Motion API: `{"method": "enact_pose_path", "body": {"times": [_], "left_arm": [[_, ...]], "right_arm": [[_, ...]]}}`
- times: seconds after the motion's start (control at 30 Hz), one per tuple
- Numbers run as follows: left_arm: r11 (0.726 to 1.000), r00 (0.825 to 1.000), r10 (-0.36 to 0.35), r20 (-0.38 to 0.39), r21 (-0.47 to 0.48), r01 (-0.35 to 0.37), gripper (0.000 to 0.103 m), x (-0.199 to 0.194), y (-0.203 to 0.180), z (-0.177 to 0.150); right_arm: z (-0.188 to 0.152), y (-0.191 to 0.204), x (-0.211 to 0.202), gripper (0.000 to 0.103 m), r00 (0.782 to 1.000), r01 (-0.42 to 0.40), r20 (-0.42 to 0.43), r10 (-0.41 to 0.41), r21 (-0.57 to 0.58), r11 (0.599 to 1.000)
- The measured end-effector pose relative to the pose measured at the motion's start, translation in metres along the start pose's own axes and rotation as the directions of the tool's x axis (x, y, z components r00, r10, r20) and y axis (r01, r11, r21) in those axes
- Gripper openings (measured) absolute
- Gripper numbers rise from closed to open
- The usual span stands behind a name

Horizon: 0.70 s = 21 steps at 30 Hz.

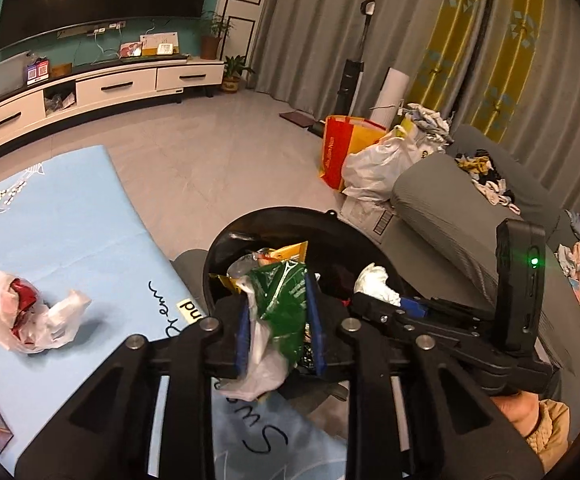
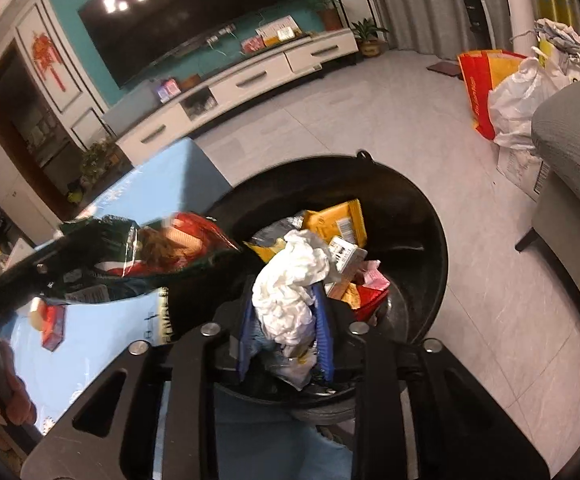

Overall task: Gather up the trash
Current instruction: 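Carry both items over the black bucket and open both tools to drop them, then move both tools back over the table toward the remaining trash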

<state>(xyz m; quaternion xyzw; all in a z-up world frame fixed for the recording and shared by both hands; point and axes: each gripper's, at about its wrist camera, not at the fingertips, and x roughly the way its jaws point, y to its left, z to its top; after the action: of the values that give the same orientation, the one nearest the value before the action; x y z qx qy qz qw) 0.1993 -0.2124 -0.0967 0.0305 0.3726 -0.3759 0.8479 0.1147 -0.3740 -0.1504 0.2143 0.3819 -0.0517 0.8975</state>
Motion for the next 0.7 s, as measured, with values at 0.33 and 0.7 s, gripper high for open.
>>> {"method": "enact_pose_path", "body": {"times": [0.33,0.7], "left_arm": [[0.998,0.998,0.034,0.047,-0.045,-0.032,0.089,-0.029,0.022,-0.009],[0.982,0.988,0.154,0.019,-0.110,-0.151,0.100,-0.093,0.051,-0.060]], "right_arm": [[-0.005,-0.003,-0.011,0.065,1.000,0.022,0.006,-0.022,0.026,0.999],[-0.026,0.017,-0.048,0.079,0.999,0.025,-0.028,-0.025,0.017,1.000]]}}
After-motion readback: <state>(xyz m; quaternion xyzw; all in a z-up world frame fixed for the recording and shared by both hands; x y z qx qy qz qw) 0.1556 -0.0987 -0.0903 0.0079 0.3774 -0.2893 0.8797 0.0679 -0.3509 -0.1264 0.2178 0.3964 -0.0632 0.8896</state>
